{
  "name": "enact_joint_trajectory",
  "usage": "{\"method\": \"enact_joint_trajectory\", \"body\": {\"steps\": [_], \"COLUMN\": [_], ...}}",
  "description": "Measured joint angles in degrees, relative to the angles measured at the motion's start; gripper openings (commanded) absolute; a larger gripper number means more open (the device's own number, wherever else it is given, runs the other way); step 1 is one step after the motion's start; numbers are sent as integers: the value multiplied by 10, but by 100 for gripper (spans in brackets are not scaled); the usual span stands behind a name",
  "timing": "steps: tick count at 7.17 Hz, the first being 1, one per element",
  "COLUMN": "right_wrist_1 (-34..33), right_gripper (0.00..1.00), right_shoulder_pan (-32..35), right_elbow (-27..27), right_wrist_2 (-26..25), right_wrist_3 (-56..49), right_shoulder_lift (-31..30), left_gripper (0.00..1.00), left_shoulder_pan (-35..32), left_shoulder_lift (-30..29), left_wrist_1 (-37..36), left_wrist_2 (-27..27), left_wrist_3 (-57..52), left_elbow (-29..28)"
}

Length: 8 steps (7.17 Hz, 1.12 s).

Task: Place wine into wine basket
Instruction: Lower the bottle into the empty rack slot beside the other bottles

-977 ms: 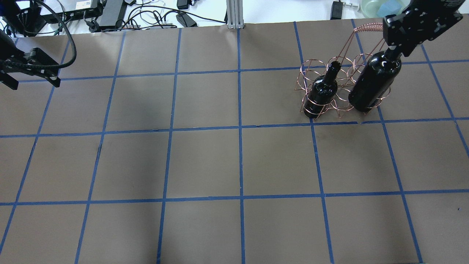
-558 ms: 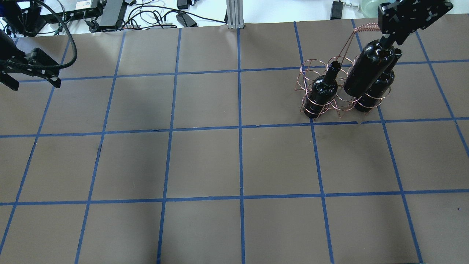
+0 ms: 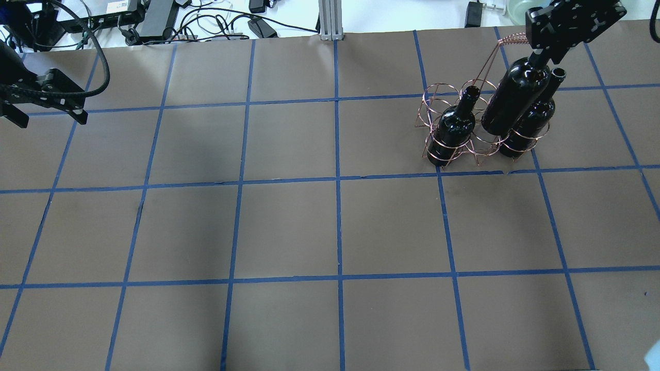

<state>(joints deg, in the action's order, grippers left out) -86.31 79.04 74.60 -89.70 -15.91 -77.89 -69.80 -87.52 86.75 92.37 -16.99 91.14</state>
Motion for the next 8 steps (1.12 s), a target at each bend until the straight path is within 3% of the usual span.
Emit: {"method": "enact_joint_trajectory", "body": {"steps": [4,8], "right_wrist_1": [-23,-92], "right_gripper": [32,36], "right_shoulder_pan": [2,8], "right_elbow": [19,68], "right_wrist_2": [1,0], "right_wrist_3": [2,3], "right_shoulder_lift": [11,26], "left_gripper": [100,100], "left_shoulder_pan": [-1,-1], "left_shoulder_lift": [1,2], "left_wrist_1": [2,1], "left_wrist_2": [0,0], "left_wrist_3": [0,0], "left_elbow": [1,2]}}
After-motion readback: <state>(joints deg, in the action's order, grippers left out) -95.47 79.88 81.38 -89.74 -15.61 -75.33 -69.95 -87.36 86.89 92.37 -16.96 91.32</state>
